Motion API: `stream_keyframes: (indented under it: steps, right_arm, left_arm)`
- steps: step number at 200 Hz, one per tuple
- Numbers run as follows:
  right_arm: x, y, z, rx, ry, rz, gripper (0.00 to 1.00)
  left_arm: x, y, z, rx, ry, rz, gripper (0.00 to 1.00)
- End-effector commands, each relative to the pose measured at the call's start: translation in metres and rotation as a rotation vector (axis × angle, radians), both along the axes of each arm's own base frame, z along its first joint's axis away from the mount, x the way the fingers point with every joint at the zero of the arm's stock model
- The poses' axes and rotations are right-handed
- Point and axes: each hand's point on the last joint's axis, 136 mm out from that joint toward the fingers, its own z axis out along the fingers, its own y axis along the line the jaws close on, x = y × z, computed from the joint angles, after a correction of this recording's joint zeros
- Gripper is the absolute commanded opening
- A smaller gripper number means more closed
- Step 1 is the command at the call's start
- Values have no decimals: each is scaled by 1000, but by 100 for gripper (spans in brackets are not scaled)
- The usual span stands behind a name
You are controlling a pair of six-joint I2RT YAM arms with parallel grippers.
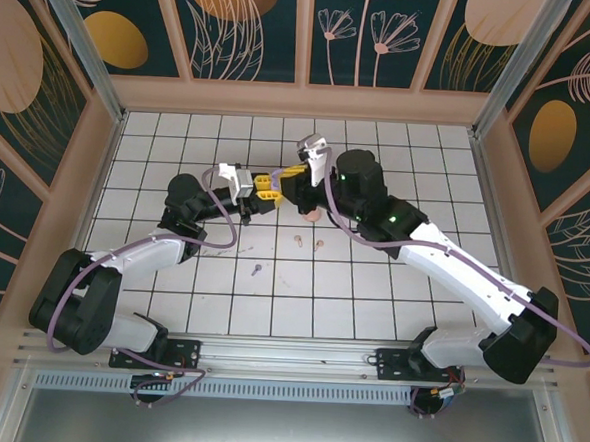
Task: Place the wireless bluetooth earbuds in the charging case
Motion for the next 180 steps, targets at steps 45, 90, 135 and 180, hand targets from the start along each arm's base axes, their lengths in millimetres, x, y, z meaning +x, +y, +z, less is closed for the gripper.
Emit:
stream_keyframes:
  steps: [45,90,135,180]
  right_arm:
    - [-3,7,-32,-134,-5,-1,16]
    - [-2,5,-25,-118,5,-18,29]
    - [3,2,18,-2,29,-65,66]
    - [6,-15,74,164,63,-115,76]
  left_arm:
    - [-12,-5,32,-33,-94,-52,0]
    - [-10,-6,29,-33,-76,-45,0]
    - [-6,-4,19,-45,-58,-18,0]
    - [1,1,13,-96,-36,42,0]
